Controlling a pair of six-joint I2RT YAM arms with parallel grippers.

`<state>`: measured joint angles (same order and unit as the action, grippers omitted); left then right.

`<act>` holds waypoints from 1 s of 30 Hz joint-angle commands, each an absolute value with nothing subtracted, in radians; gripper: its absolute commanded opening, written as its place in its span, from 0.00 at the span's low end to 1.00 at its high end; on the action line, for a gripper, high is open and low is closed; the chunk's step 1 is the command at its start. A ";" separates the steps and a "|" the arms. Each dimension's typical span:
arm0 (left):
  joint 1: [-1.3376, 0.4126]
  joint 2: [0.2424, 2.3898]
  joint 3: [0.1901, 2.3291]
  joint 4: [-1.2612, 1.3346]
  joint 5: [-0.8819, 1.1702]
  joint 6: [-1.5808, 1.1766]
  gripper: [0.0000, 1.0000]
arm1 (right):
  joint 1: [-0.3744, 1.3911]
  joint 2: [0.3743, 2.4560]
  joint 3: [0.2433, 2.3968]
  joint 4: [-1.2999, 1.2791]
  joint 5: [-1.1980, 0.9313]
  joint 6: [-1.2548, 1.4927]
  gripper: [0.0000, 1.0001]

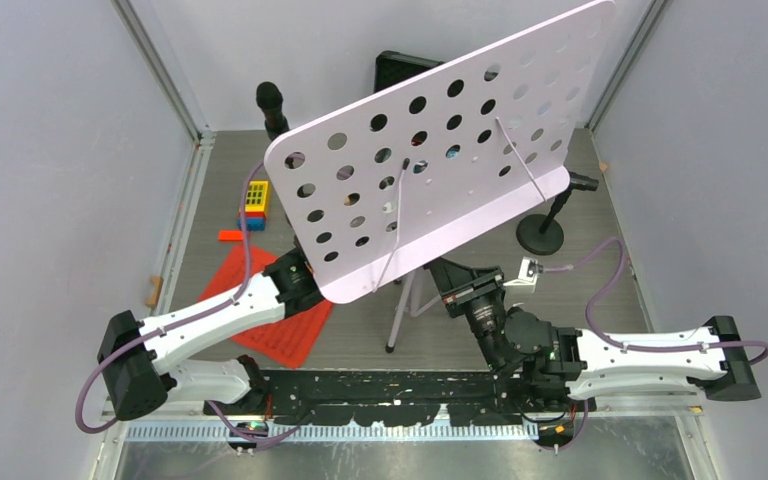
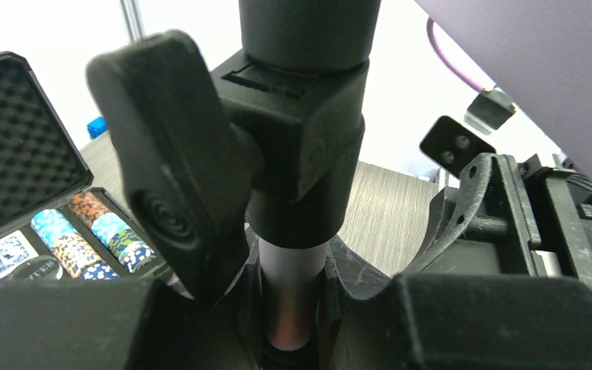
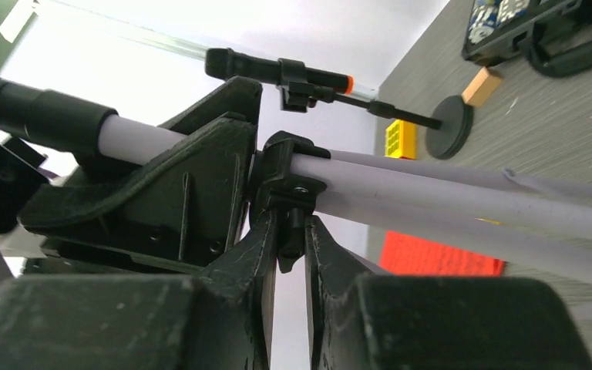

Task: Pack up the instrument practice props
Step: Unscrew the knob on the music stand.

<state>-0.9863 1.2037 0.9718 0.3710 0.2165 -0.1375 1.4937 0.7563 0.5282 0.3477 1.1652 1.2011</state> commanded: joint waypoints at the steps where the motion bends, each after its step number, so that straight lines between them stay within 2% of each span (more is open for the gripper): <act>1: -0.988 1.183 0.966 0.324 0.204 -0.189 0.00 | 1.493 0.813 0.562 0.337 1.143 0.854 0.00; 5: -0.988 1.184 0.969 0.318 0.204 -0.183 0.00 | 1.493 0.853 0.571 0.357 1.077 0.480 0.00; 12: -0.988 1.184 0.970 0.314 0.201 -0.185 0.00 | 1.493 0.858 0.574 0.352 0.895 0.043 0.00; 18: -0.989 1.184 0.966 0.321 0.204 -0.192 0.00 | 1.493 0.853 0.658 0.042 0.691 -0.329 0.08; 25: -0.989 1.186 0.965 0.328 0.208 -0.196 0.00 | 1.495 0.912 0.747 -0.179 0.701 -0.625 0.01; 30: -0.989 1.187 0.968 0.330 0.216 -0.198 0.00 | 1.507 0.954 0.780 -0.329 0.735 -0.863 0.00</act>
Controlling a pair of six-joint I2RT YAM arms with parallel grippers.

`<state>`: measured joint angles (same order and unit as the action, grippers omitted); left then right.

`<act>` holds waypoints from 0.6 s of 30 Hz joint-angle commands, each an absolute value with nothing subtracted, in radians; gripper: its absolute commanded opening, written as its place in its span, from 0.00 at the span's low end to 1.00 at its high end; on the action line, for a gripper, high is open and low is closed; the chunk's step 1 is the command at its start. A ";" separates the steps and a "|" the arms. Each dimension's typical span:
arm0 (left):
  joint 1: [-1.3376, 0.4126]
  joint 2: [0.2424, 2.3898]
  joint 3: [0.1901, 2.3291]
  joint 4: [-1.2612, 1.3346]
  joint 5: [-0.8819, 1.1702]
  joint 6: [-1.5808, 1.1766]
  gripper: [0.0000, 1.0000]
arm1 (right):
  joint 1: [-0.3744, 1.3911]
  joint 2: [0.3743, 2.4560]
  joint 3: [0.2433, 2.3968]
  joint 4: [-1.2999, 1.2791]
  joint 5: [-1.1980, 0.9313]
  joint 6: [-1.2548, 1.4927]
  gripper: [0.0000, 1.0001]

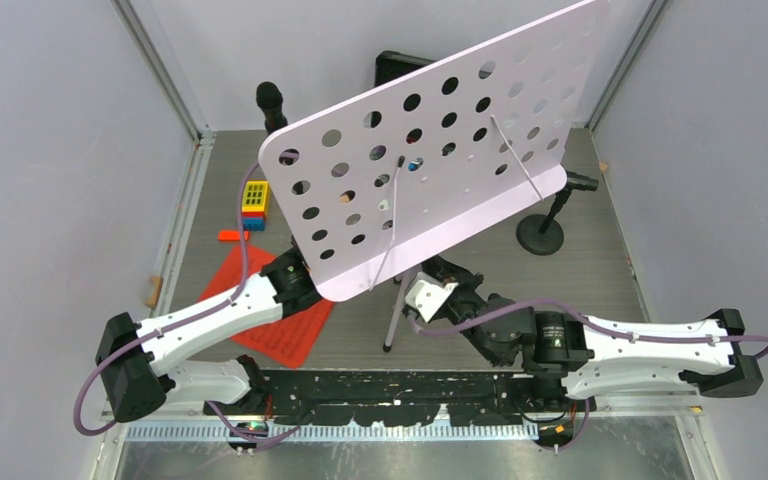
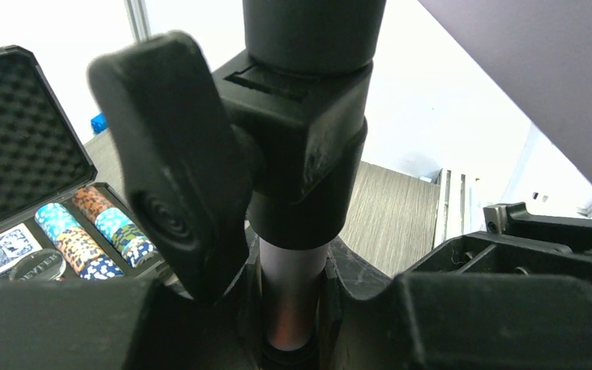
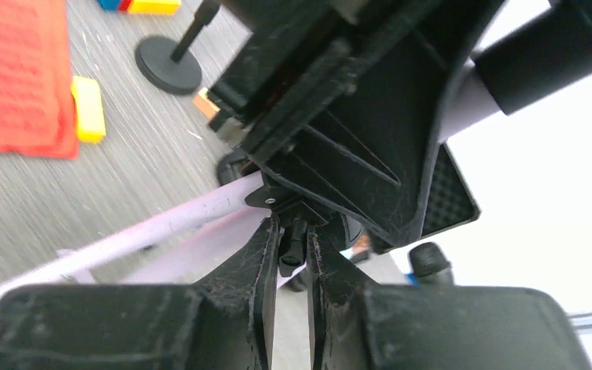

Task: Pack up the instrument practice props
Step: Unscrew the knob on the music stand.

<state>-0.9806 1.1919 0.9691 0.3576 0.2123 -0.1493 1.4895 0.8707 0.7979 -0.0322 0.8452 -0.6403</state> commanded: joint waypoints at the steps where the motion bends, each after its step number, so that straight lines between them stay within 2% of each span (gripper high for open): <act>1: -0.989 1.187 0.967 0.330 0.217 -0.198 0.00 | 1.509 0.963 0.781 -0.367 0.751 -0.924 0.00; 8: -0.989 1.181 0.967 0.332 0.215 -0.198 0.00 | 1.517 1.038 0.777 -0.476 0.886 -1.163 0.01; 10: -0.989 1.183 0.968 0.334 0.213 -0.198 0.00 | 1.517 1.042 0.779 -0.471 0.884 -1.175 0.05; 12: -0.988 1.184 0.969 0.333 0.215 -0.198 0.00 | 1.520 1.038 0.784 -0.460 0.877 -1.175 0.12; 14: -0.988 1.183 0.969 0.333 0.216 -0.199 0.00 | 1.527 1.033 0.791 -0.445 0.872 -1.167 0.27; 15: -0.989 1.183 0.969 0.334 0.215 -0.199 0.00 | 1.534 1.029 0.794 -0.432 0.870 -1.164 0.41; 17: -0.988 1.184 0.969 0.334 0.215 -0.201 0.00 | 1.542 1.015 0.794 -0.405 0.853 -1.147 0.56; 18: -0.989 1.184 0.969 0.334 0.215 -0.202 0.00 | 1.547 1.004 0.794 -0.380 0.846 -1.138 0.58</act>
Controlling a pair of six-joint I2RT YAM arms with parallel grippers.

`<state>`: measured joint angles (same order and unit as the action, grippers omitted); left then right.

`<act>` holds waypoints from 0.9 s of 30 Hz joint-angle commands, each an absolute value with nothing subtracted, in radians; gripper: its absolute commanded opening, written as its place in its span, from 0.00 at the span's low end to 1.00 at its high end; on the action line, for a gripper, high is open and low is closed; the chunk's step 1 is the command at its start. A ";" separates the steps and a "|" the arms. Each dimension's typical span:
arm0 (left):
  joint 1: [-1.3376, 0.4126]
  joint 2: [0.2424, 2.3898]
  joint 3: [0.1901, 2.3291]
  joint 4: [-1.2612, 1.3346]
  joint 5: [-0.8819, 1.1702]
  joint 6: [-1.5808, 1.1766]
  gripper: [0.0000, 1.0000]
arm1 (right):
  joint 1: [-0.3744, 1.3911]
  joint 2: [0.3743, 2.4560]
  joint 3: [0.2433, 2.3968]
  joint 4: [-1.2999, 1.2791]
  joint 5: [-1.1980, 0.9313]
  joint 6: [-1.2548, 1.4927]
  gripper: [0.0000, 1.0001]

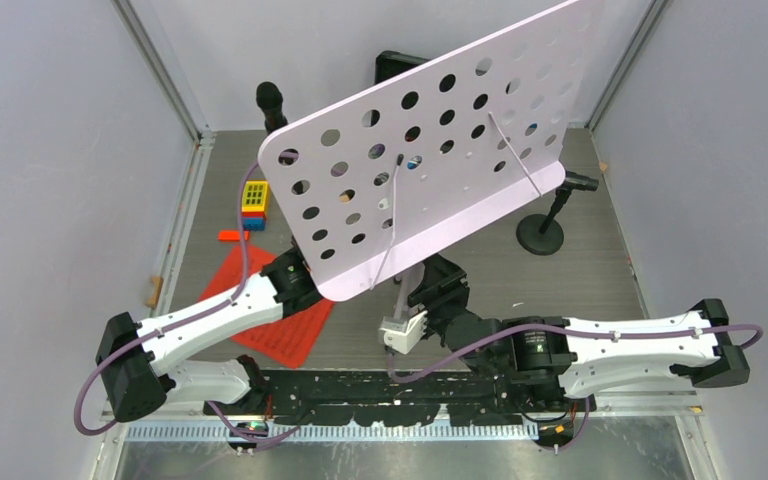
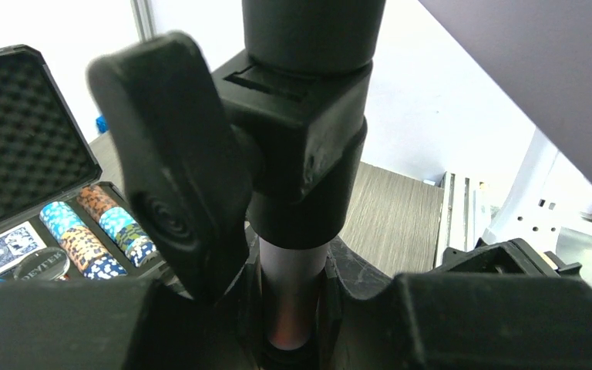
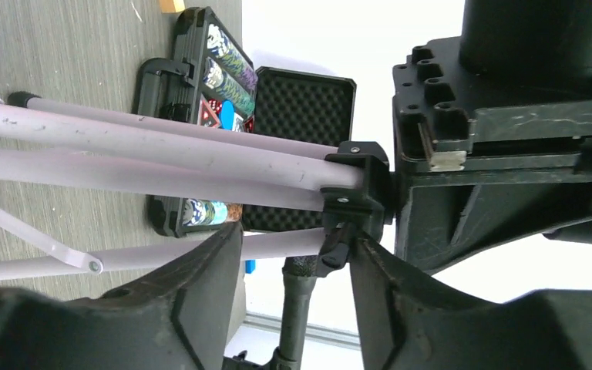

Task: Pack up the instrument practice props
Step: Unscrew the knob on the music stand.

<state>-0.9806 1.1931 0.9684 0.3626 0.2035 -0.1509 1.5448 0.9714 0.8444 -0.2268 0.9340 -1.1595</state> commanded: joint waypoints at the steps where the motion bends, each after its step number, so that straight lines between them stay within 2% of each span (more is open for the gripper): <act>1: -0.989 1.184 0.969 0.333 0.213 -0.203 0.00 | 1.560 0.999 0.792 -0.361 0.847 -1.136 0.66; 4: -0.988 1.184 0.969 0.325 0.206 -0.208 0.00 | 1.634 0.990 0.806 -0.270 0.911 -1.131 0.75; 6: -0.988 1.183 0.965 0.321 0.205 -0.211 0.00 | 1.690 0.989 0.816 -0.200 0.969 -1.131 0.77; 20: -0.988 1.174 0.954 0.318 0.198 -0.210 0.00 | 1.944 0.965 0.708 0.238 1.221 -0.949 0.82; 22: -0.989 1.172 0.954 0.316 0.197 -0.208 0.00 | 1.983 0.924 0.713 0.249 1.216 -0.836 0.83; 24: -0.988 1.170 0.956 0.313 0.195 -0.206 0.00 | 2.009 0.869 0.709 0.264 1.177 -0.598 0.85; 27: -0.989 1.169 0.956 0.310 0.192 -0.204 0.00 | 2.015 0.770 0.655 0.428 1.088 -0.358 0.86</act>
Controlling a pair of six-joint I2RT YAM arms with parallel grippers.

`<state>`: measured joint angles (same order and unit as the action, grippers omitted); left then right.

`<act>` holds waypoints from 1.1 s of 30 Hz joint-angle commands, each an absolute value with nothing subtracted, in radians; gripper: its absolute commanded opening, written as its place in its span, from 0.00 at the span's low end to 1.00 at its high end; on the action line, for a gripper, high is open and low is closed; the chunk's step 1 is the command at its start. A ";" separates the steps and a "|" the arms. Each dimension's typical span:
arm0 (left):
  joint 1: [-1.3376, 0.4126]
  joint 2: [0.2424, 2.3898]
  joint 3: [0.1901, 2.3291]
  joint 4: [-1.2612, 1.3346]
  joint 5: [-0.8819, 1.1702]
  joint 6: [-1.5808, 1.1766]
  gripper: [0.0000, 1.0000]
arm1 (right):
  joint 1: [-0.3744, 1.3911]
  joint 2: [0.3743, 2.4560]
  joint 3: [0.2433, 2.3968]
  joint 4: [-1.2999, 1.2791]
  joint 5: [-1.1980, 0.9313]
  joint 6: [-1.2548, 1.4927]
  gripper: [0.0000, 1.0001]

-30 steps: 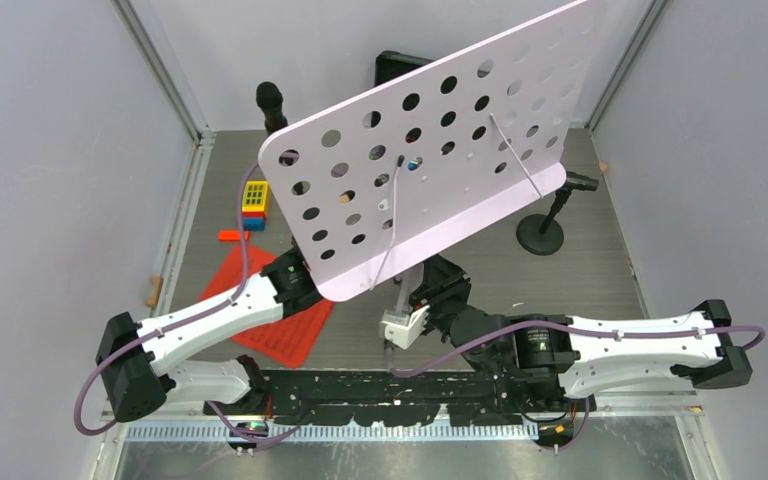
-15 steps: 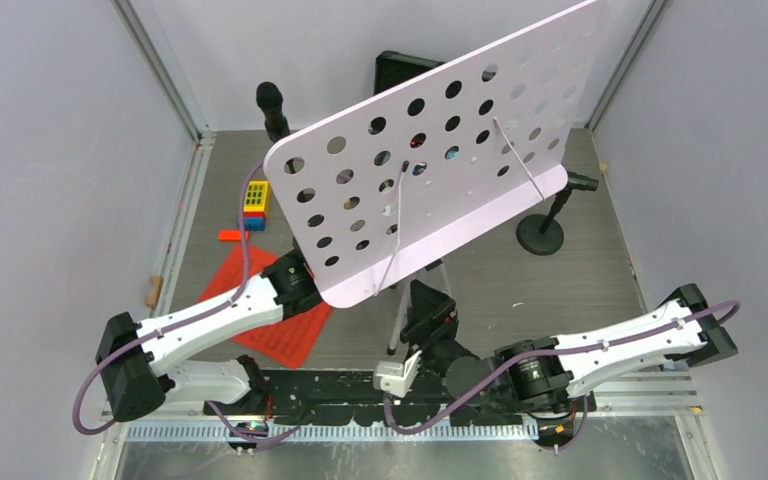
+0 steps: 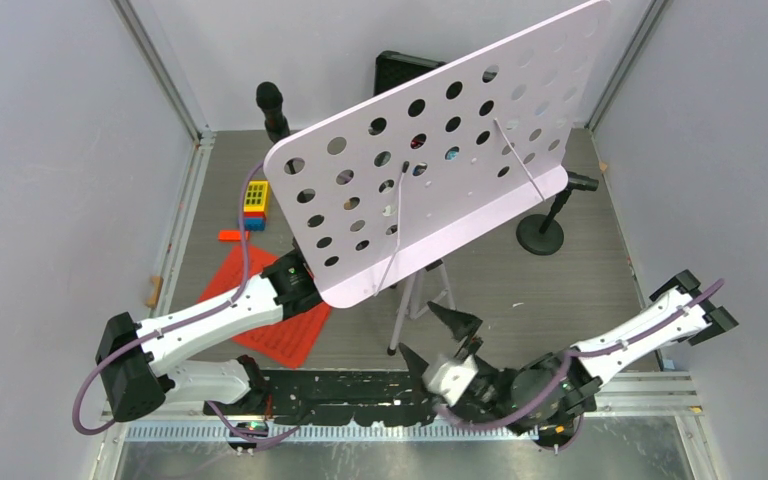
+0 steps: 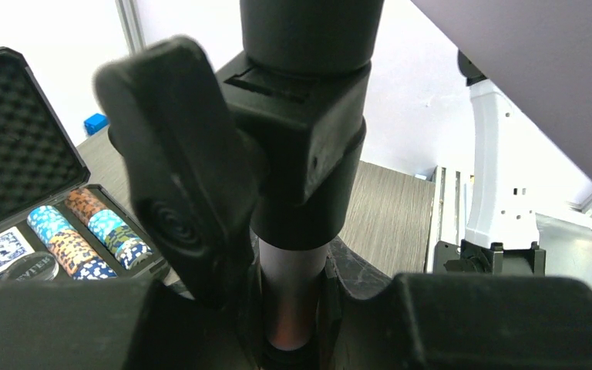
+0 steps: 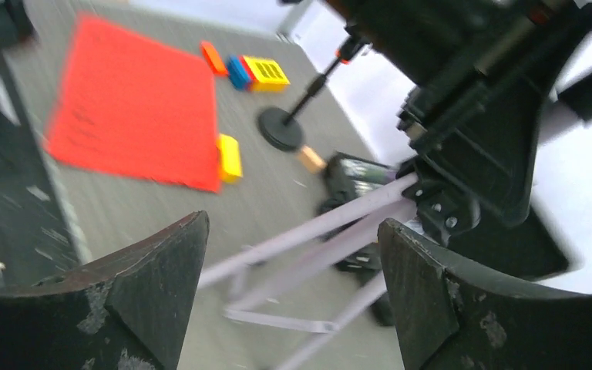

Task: Pack up the instrument practice props
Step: Unscrew the knob on the music stand.

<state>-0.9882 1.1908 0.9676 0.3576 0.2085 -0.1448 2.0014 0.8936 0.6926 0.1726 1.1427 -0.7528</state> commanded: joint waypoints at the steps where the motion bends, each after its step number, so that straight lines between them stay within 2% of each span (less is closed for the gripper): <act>1: -0.989 1.168 0.956 0.309 0.190 -0.204 0.00 | 2.015 0.754 0.610 0.481 1.076 -0.264 0.86; 7: -0.988 1.166 0.956 0.307 0.192 -0.205 0.00 | 2.014 0.709 0.401 1.051 1.154 0.075 0.86; 10: -0.989 1.166 0.957 0.307 0.193 -0.206 0.00 | 2.015 0.776 0.347 1.350 1.215 0.126 0.85; 12: -0.989 1.165 0.957 0.306 0.195 -0.206 0.00 | 2.015 0.833 0.363 1.425 1.246 0.116 0.85; 16: -0.988 1.162 0.959 0.305 0.194 -0.209 0.00 | 2.006 0.875 0.406 1.441 1.322 0.136 0.84; 22: -0.988 1.166 0.962 0.305 0.201 -0.213 0.00 | 1.916 0.792 0.336 1.440 1.458 0.429 0.78; 27: -0.988 1.171 0.966 0.305 0.204 -0.216 0.00 | 1.855 0.746 0.294 1.437 1.475 0.536 0.75; 30: -0.988 1.176 0.970 0.304 0.205 -0.216 0.00 | 1.835 0.734 0.305 1.419 1.473 0.551 0.67; 33: -0.988 1.177 0.972 0.298 0.207 -0.216 0.00 | 1.811 0.741 0.330 1.372 1.463 0.597 0.64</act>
<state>-0.9882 1.1820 0.9672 0.3424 0.2100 -0.1413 1.8370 0.7391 0.2962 1.3972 1.4277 0.4751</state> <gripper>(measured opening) 0.260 0.654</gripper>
